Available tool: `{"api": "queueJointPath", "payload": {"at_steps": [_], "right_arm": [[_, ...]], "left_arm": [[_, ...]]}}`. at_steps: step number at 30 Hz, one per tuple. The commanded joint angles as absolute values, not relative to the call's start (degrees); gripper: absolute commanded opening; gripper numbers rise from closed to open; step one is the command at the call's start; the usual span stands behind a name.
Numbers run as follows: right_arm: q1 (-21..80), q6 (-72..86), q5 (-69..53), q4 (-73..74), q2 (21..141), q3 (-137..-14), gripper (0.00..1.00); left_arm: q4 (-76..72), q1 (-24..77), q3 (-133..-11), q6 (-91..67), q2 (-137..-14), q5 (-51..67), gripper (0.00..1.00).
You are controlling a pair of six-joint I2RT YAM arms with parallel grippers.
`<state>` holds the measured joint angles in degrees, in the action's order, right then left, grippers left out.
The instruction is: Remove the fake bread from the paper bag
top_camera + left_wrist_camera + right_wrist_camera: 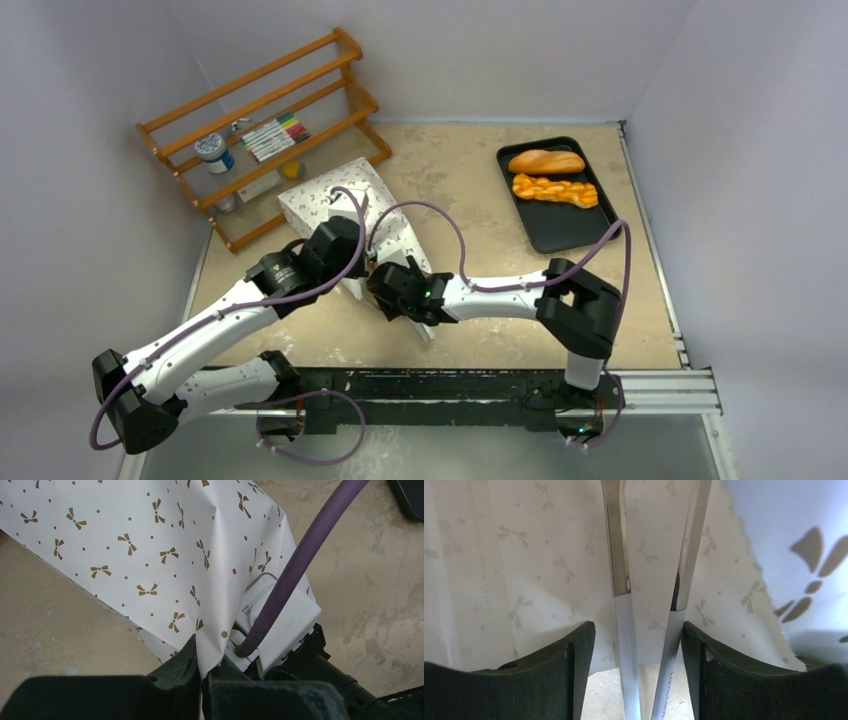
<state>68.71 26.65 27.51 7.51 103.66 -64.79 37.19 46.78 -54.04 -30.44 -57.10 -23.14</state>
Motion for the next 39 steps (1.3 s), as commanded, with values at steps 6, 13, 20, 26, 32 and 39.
{"api": "queueJointPath", "payload": {"at_steps": [6, 13, 20, 26, 32, 39], "right_arm": [[68.49, 24.19, 22.62, 4.12, 108.12, -66.07, 0.61], [67.76, 23.47, 21.64, 4.67, 108.82, -67.19, 0.48], [66.73, 23.64, 19.58, 6.46, 107.72, -68.10, 0.29], [66.37, 23.55, 18.07, 8.78, 106.14, -69.00, 0.16], [66.13, 23.38, 15.58, 11.42, 102.96, -70.01, 0.00], [66.13, 24.20, 13.61, 14.50, 98.07, -70.02, 0.00]], "left_arm": [[34.80, 48.33, -54.41, -32.12, -56.43, -21.77, 0.00], [35.14, 48.52, -54.41, -32.34, -56.20, -22.21, 0.00], [35.46, 48.60, -54.43, -32.36, -55.84, -22.79, 0.00], [36.65, 48.60, -54.79, -32.29, -55.21, -24.15, 0.00], [37.77, 48.60, -55.58, -31.84, -55.10, -26.01, 0.00], [38.54, 48.60, -56.24, -31.81, -55.20, -27.63, 0.00]]}}
